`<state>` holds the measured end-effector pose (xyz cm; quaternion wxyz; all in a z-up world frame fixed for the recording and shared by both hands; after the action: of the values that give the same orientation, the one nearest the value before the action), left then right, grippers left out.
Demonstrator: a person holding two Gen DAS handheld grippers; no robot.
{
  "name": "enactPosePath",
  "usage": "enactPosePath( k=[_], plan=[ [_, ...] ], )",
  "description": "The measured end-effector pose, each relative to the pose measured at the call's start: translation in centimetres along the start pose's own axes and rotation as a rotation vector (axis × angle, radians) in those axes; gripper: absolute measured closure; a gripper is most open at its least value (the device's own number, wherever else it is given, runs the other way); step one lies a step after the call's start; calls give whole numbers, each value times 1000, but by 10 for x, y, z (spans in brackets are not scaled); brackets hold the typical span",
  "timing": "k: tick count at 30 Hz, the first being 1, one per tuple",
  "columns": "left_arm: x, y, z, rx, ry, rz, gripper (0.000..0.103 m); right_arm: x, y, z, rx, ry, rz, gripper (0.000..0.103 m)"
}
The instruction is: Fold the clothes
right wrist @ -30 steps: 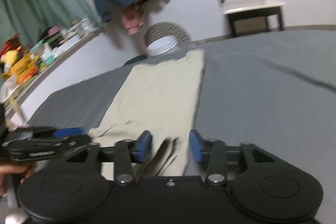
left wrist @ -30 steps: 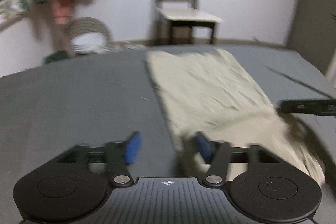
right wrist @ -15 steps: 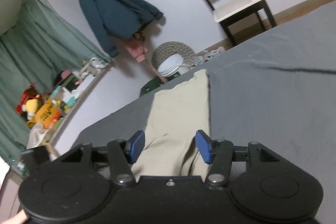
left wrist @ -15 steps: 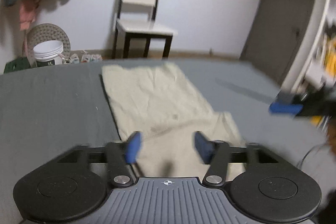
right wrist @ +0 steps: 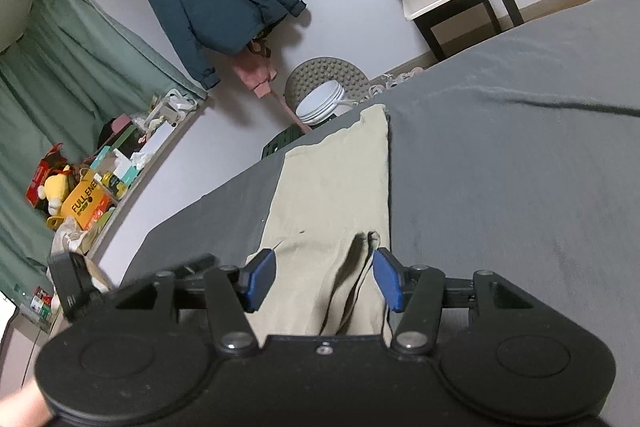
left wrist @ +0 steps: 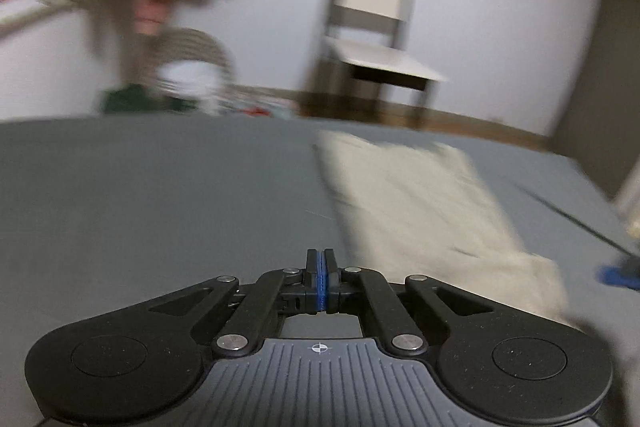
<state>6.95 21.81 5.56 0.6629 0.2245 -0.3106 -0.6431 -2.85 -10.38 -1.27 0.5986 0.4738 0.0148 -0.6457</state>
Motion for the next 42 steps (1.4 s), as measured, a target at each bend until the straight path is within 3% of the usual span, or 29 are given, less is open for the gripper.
enactPosePath(
  k=[2,5,7,8,9,11,12,13,14,15,16,19,22,26,28,32,34,35,38,41,42],
  plan=[
    [-40,13,15,-6,132,4,103,-3,0,1,0,6,5,50],
    [-100,26,41,-67,434,-50,103,-6,2,2,6,7,12,48],
    [-132,20,40,-295,695,-230,103,-5,3,2,10,-5,12,44],
    [-139,7,34,-432,778,-400,103,-4,4,2,14,-14,8,43],
    [-142,-4,32,-503,827,-541,103,-3,4,3,18,-22,4,43],
    [-140,-14,39,-470,742,-528,97,0,5,4,22,-21,-11,43],
    [-140,-15,43,-442,665,-414,80,1,5,4,22,-22,-15,42],
    [-139,-15,47,-411,585,-298,48,2,5,4,23,-23,-18,42],
    [-139,-15,51,-380,505,-183,31,3,5,5,21,-28,-17,42],
    [-128,-16,55,-327,435,-150,11,4,5,5,20,-33,-15,41],
    [-118,-17,58,-274,366,-119,9,4,4,5,16,-37,-13,41],
    [-71,-20,62,-195,188,-170,9,2,3,3,-22,-42,50,41],
    [-11,-27,72,-119,50,-349,9,-11,0,4,-65,-65,217,41],
    [69,-42,81,-59,-72,-624,9,-35,-18,4,-152,-117,521,42],
    [96,-47,77,-67,-129,-689,9,-43,-30,-2,-207,-91,593,53],
    [122,-54,58,-104,-184,-643,10,-48,-49,-23,-310,-59,583,63],
    [123,-55,51,-79,-196,-554,10,-46,-52,-33,-321,-61,544,73],
    [122,-56,48,-76,-195,-509,10,-42,-53,-36,-323,-58,506,74],
    [110,-62,22,-137,-118,-416,10,-31,-53,-42,-339,-90,419,74],
    [100,-82,1,-205,-35,-415,10,-41,-67,-34,-328,-113,611,75],
    [96,-82,2,-202,-52,-394,10,-44,-71,-31,-323,-120,675,75]
  ],
)
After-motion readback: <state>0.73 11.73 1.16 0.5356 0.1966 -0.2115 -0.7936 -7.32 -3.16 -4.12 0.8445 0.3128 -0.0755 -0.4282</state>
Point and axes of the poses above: each gripper's, at about its wrist camera, not at the fingertips, and z roughly against the way its jaws point, x to its right, y to its top, the point moved 6 cm from there along -z, roughly the way its jaws point, and after that the axes turned 6 degrees about -x, right-handed, at the moved point
